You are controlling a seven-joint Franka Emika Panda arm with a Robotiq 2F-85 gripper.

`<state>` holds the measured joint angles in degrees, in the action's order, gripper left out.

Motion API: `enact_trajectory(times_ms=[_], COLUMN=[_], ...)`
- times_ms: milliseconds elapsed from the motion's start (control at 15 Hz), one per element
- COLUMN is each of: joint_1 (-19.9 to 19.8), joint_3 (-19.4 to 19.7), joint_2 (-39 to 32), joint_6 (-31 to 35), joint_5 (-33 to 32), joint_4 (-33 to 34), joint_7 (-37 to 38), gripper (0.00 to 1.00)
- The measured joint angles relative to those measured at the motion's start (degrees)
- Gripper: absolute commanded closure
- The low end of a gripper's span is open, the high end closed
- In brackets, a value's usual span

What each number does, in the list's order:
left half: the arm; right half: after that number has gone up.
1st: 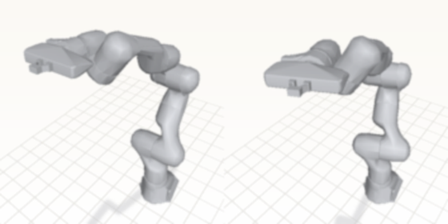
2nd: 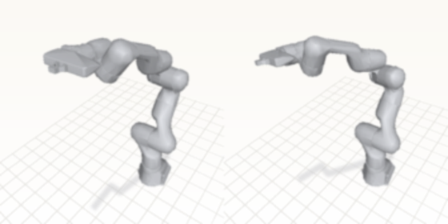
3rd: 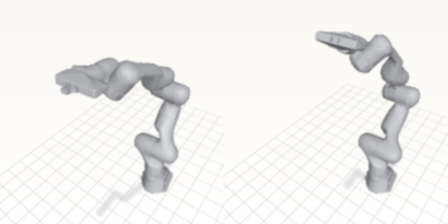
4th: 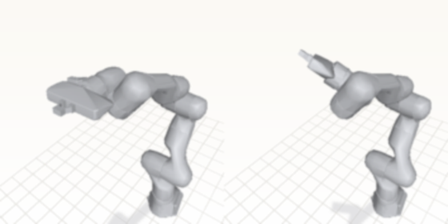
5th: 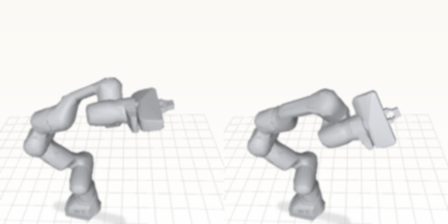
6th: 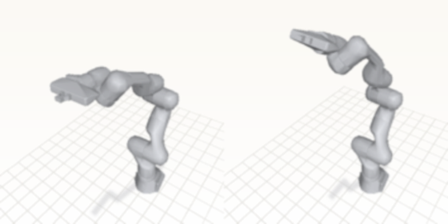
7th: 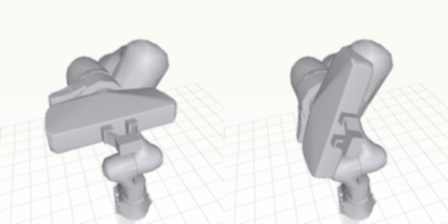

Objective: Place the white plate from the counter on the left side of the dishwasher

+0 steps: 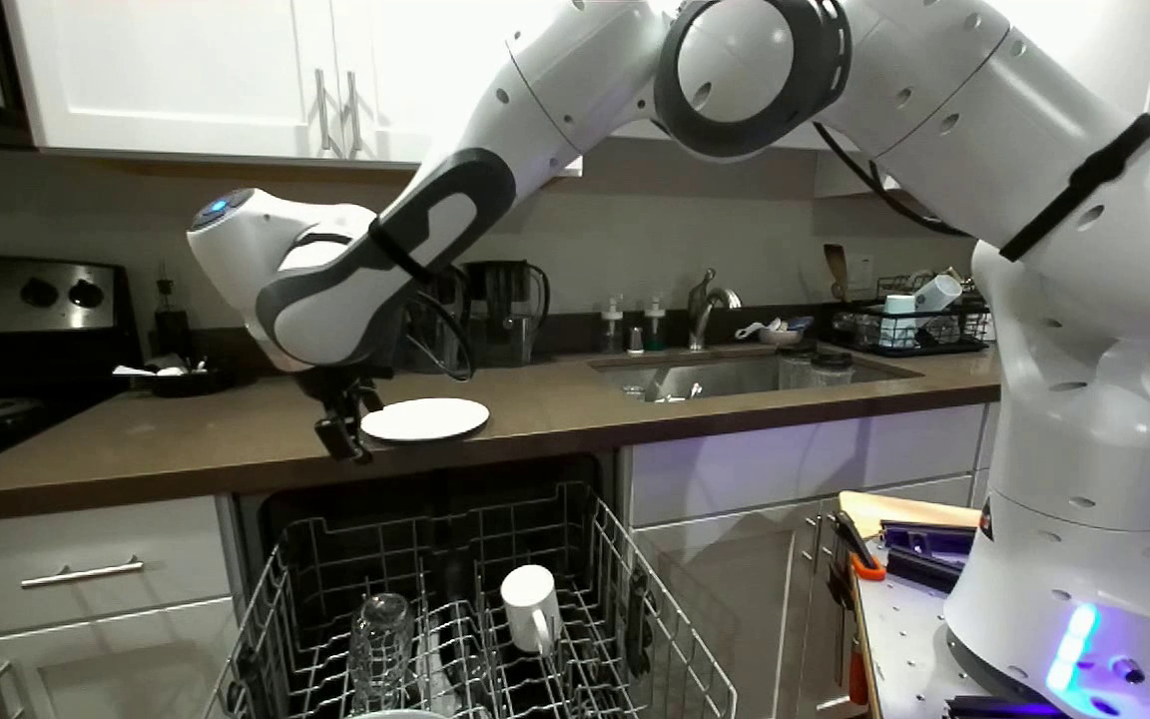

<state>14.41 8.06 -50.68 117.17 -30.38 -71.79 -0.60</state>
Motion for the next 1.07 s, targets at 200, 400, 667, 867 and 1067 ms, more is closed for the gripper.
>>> enact_trajectory(times_ms=[200, 400, 667, 867, 1067], joint_1=[3.7, 6.8, 8.6, 8.7, 8.6], joint_3=[1.3, 2.3, 2.9, 2.9, 2.8], joint_2=[0.2, 1.0, 1.5, 1.5, 1.5], joint_6=[-2.9, -7.0, -9.9, -9.5, -9.5], joint_5=[-3.0, -6.7, -14.2, -23.1, -32.0], joint_4=[-1.9, -5.5, -10.9, -13.9, -15.5], joint_7=[6.8, 15.3, 26.1, 33.3, 39.9], gripper=[0.0, 0.0, 0.0, 0.0, 0.0])
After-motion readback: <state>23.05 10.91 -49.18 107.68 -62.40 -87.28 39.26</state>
